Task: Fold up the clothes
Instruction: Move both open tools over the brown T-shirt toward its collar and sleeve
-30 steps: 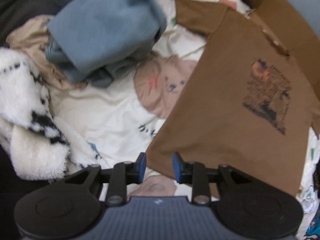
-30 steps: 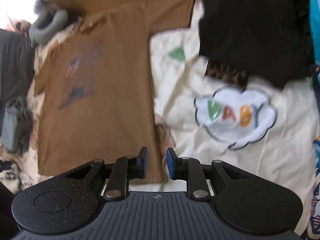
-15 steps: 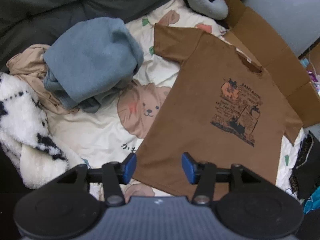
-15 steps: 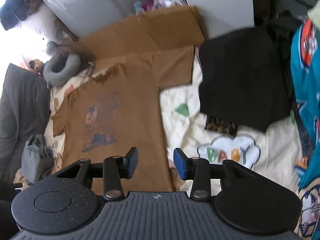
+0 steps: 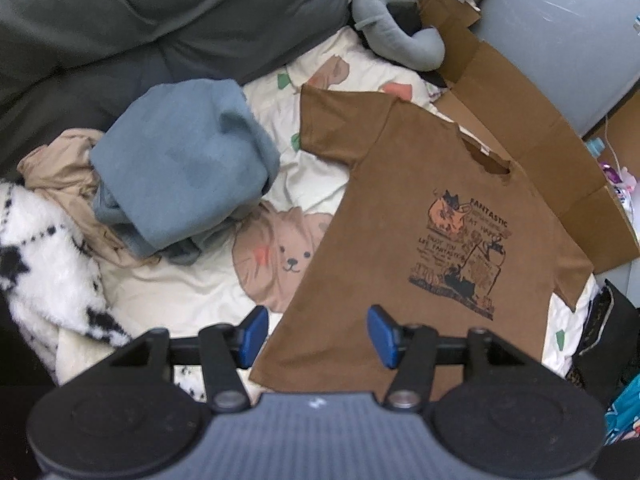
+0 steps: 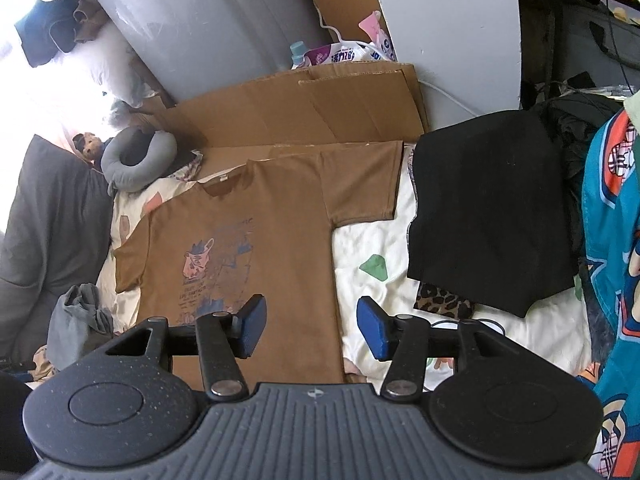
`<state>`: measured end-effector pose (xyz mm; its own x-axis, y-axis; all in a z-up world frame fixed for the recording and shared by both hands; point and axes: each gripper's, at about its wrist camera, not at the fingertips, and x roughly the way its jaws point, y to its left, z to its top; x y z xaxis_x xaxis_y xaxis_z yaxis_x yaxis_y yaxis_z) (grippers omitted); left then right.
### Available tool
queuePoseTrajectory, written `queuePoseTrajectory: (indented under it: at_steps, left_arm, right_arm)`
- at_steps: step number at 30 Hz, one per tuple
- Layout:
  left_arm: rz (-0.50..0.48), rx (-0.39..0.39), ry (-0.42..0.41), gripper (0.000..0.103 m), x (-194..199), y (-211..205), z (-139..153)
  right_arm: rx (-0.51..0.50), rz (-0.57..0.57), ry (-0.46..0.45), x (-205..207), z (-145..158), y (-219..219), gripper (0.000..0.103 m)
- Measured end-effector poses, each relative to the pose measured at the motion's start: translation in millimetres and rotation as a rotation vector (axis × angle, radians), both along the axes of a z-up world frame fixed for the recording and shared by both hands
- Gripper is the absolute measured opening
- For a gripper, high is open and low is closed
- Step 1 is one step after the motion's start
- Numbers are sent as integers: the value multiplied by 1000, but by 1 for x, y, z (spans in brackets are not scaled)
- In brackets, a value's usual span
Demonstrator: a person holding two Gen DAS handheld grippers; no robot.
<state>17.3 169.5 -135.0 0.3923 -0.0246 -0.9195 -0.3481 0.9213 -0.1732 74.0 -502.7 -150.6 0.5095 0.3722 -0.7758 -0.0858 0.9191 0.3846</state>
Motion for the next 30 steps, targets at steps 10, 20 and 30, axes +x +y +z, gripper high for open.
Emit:
queuePoseTrajectory:
  at_steps: [10,20,30]
  left_arm:
    - [-66,22,-38,70,47,-31,-4]
    - [-105,26,-56,70,101,-62,-17]
    - [-99,27,-52,70,157,-86,-56]
  right_arm:
    - [-31,17,23,32,-23,1,57]
    - [-42,34,30,73,-44,2,59]
    - [-50,85,21,118,-78,16,60]
